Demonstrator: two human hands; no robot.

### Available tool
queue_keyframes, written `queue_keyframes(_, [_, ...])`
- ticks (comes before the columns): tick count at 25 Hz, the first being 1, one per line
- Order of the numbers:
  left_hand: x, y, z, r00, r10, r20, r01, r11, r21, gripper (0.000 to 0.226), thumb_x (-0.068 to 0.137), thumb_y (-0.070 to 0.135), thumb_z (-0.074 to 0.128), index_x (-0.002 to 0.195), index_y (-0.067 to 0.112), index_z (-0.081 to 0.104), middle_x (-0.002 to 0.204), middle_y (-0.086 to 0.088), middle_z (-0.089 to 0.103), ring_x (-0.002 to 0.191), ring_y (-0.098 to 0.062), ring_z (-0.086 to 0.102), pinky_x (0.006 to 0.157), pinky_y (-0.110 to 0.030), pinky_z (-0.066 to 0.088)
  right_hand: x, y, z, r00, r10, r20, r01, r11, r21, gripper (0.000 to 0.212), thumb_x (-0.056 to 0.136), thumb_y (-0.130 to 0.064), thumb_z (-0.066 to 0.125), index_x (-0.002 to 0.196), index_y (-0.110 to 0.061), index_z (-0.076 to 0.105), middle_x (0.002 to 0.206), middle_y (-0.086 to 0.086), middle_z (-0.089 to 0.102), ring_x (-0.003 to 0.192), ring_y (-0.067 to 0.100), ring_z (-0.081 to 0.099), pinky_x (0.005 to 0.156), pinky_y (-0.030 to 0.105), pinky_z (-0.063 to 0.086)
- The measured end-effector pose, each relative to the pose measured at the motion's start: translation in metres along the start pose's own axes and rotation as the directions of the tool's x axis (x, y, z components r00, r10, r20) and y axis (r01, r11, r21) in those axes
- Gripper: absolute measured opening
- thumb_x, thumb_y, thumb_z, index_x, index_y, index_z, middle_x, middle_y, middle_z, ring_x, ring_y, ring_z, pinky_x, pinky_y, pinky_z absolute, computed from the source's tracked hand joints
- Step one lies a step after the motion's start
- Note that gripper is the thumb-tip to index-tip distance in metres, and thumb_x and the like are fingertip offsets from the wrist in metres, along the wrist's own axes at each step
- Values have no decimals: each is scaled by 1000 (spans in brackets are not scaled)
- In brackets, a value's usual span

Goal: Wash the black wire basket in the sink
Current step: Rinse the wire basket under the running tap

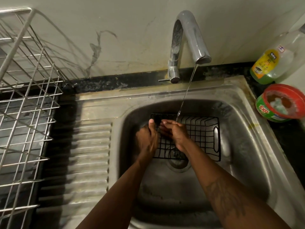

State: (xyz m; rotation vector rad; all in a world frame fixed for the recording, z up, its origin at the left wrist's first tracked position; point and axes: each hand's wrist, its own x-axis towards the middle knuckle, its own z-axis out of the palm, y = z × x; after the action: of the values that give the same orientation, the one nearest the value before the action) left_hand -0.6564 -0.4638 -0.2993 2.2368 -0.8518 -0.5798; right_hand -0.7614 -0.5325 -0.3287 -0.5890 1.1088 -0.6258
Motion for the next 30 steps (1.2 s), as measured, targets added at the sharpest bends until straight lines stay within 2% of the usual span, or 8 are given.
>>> queue_keyframes(5, [-4, 2, 1, 997, -33, -73, 24, 992, -126, 60, 109, 39, 34, 75, 5, 71, 65, -7, 67, 62, -19, 64, 58, -23, 38, 0, -3, -5, 983, 118, 143, -101, 987, -123, 25, 97, -6, 59, 120, -9, 67, 113, 12, 76, 100, 26, 75, 81, 41, 60])
queue_keyframes(11, [-15, -5, 1, 978, -27, -209, -14, 982, -190, 65, 109, 34, 34, 59, 2, 60, 57, -16, 63, 55, -30, 58, 58, -30, 33, 3, -24, -43, 971, -17, -237, 102, 931, 351, 20, 100, -15, 54, 112, -7, 67, 108, 12, 75, 96, 23, 75, 83, 38, 60])
queue_keyframes(16, [-19, -3, -12, 982, -41, -187, 11, 987, -158, 66, 109, 38, 30, 52, 11, 51, 57, -17, 62, 55, -28, 54, 61, -33, 38, -11, -8, -21, 973, 207, 98, -161, 922, -352, 26, 93, -19, 71, 115, -4, 70, 103, 12, 78, 96, 25, 76, 82, 41, 62])
queue_keyframes(18, [-21, -4, -19, 976, -84, -203, 57, 989, -135, 66, 109, 37, 31, 53, 12, 51, 61, -19, 64, 58, -23, 49, 64, -29, 32, -6, -23, -28, 989, 134, 61, -100, 916, -388, 18, 94, -14, 69, 110, -6, 71, 104, 15, 77, 90, 24, 77, 74, 38, 63])
queue_keyframes(21, [-27, -5, -26, 962, -134, -236, 105, 985, -134, 66, 109, 39, 29, 51, 14, 49, 61, -14, 63, 53, -18, 45, 64, -27, 30, 4, -38, -38, 991, -46, -127, 35, 995, -92, 14, 100, -14, 56, 104, -10, 69, 106, 17, 75, 84, 23, 76, 79, 40, 61])
queue_keyframes(25, [-29, -8, -26, 955, -136, -264, 109, 987, -118, 70, 109, 39, 28, 51, 8, 53, 63, -20, 66, 62, -34, 59, 61, -30, 33, 0, -14, -24, 988, 40, -150, -28, 996, 82, 20, 97, -21, 57, 108, -12, 71, 97, 11, 77, 84, 21, 76, 76, 40, 61])
queue_keyframes(28, [-32, -2, -28, 955, -135, -263, 121, 990, -67, 68, 110, 37, 27, 50, 12, 47, 66, -23, 66, 49, -21, 44, 58, -29, 26, -13, -9, -33, 982, 191, 2, -174, 898, -405, 27, 97, -29, 58, 108, -9, 73, 99, 10, 78, 88, 24, 77, 76, 40, 61])
queue_keyframes(30, [-32, -2, -28, 954, -136, -268, 128, 991, -49, 67, 110, 36, 27, 51, 11, 47, 63, -21, 64, 48, -15, 37, 57, -29, 25, -13, -17, -42, 989, 145, -29, -140, 853, -503, 26, 98, -28, 58, 106, -8, 73, 97, 11, 78, 86, 24, 77, 79, 41, 62])
